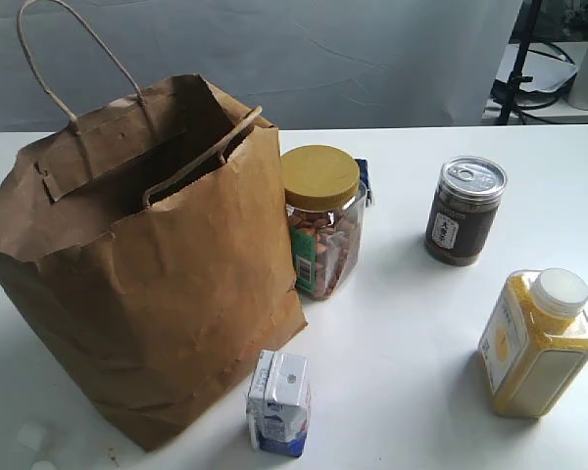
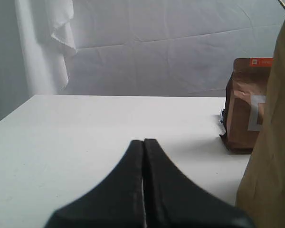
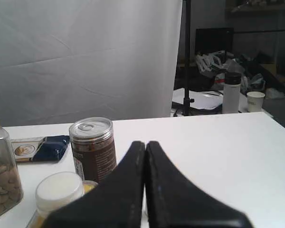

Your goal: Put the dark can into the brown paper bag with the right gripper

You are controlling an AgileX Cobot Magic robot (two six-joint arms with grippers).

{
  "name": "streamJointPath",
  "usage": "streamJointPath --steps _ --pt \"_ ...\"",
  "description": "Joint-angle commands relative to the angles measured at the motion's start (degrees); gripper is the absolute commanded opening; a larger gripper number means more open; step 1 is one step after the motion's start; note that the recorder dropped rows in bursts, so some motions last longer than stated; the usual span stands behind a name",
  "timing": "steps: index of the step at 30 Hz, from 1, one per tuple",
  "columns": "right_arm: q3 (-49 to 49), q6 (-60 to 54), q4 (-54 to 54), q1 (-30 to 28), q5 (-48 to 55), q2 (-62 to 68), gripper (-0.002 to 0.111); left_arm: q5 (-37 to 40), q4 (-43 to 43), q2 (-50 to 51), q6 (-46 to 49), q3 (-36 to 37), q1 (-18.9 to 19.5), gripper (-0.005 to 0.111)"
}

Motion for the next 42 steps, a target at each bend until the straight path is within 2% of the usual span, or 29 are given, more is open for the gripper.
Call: streamJointPath --steps 1,6,8,11,14,15,17,22,26,28,31,33,37,42 --pt "0.2 -0.5 -0.4 -0.4 -2.3 -0.4 0.000 -0.3 0.1 -0.2 -0.2 0.2 -0.5 0.000" --pt "-0.5 3.1 15.1 0.1 -4.5 -0.4 0.000 -0.3 0.1 -0.2 -0.2 0.2 -0.5 0.000" --pt "-7.3 1.5 14.3 1.9 -2.2 0.8 0.000 -0.3 0.1 -0.2 -0.2 0.2 -0.5 0.000" --pt "-19.4 0.1 14.6 6.0 -1.2 12.1 0.000 -0.3 0.1 -0.2 -0.2 0.2 -0.5 0.000" --pt "-31.9 -3.0 14.3 8.9 7.0 26.1 0.000 -0.3 0.1 -0.2 -0.2 0.2 -0.5 0.000" --pt "-39.6 -5.4 14.2 9.7 14.6 34.2 0.000 -0.3 0.1 -0.2 -0.2 0.2 -0.5 0.000" --pt "-50.6 -6.3 12.2 9.7 23.8 44.8 0.000 -0.3 0.1 -0.2 -0.2 0.2 -0.5 0.000" --pt "-69.6 -5.7 8.6 9.7 39.1 62.7 0.001 -0.3 0.1 -0.2 -0.2 0.2 -0.5 0.000" --pt "-84.6 -4.4 6.1 9.7 54.8 75.2 0.019 -0.3 0.1 -0.2 -0.2 0.2 -0.5 0.000" --pt "-91.9 -2.4 4.0 9.7 62.2 81.9 0.038 -0.3 0.1 -0.2 -0.2 0.2 -0.5 0.000" --pt "-99.0 3.9 -0.1 9.7 63.3 89.9 0.072 -0.3 0.1 -0.2 -0.2 0.2 -0.5 0.000" --pt "-100.7 4.2 -1.0 9.7 63.3 93.7 0.082 -0.3 0.1 -0.2 -0.2 0.2 -0.5 0.000" --pt "-101.1 4.2 -1.3 9.7 63.3 101.0 0.087 -0.3 0.1 -0.2 -0.2 0.2 -0.5 0.000" --pt "-101.2 4.1 0.0 9.8 63.3 108.2 0.087 -0.3 0.1 -0.2 -0.2 0.2 -0.5 0.000"
